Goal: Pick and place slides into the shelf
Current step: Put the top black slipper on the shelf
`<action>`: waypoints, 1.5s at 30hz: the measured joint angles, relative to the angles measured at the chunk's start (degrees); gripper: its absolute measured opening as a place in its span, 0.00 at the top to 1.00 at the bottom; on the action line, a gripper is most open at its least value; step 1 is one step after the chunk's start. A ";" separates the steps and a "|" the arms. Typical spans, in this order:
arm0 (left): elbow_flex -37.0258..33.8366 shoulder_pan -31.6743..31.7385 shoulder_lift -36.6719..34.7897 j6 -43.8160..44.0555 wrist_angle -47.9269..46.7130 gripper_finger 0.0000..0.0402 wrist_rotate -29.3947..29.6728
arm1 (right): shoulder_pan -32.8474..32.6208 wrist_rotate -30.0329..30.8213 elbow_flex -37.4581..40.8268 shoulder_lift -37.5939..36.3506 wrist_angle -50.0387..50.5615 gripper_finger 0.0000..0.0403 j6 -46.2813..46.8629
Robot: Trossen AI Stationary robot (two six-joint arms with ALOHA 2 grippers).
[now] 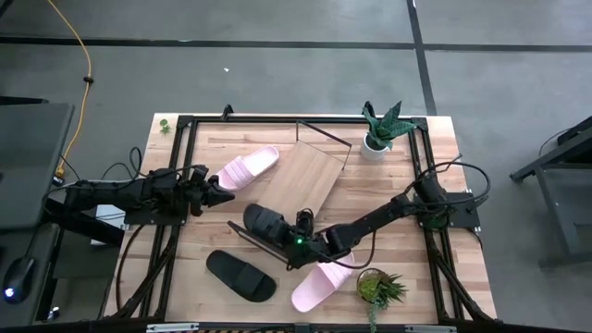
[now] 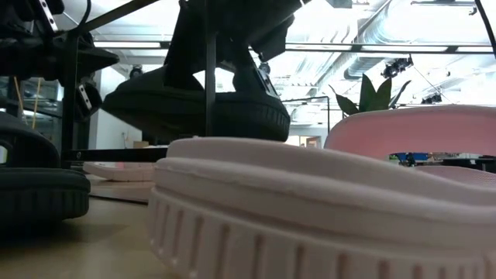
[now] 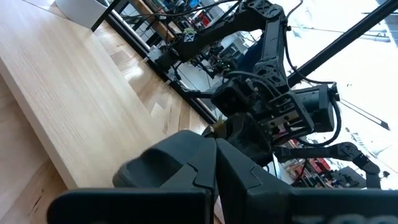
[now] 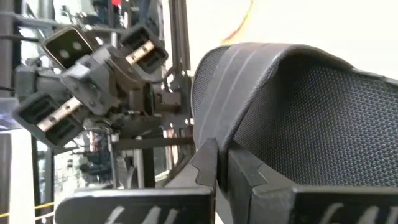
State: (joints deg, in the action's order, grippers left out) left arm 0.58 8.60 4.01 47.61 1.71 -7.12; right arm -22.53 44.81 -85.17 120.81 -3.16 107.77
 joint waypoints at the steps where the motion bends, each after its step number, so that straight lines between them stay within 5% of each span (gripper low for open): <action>1: 0.00 0.00 0.00 0.00 0.02 1.00 -0.21 | 0.01 0.03 0.00 0.00 -0.09 1.00 0.00; 16: 0.00 -0.01 0.00 0.00 0.19 1.00 -0.82 | 0.67 -2.37 0.00 0.00 -1.92 1.00 -2.59; 31: 0.02 0.00 0.00 0.00 0.18 1.00 -0.87 | 1.28 -4.64 0.00 0.00 -2.27 0.83 -2.58; 45: 0.00 -0.02 0.00 0.00 0.18 1.00 -0.93 | 1.96 -8.29 0.00 0.00 -1.24 0.81 -0.16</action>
State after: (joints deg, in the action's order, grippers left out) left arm 0.58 8.58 4.01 47.62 1.89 -8.05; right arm -20.57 36.51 -85.17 120.81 -4.40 107.61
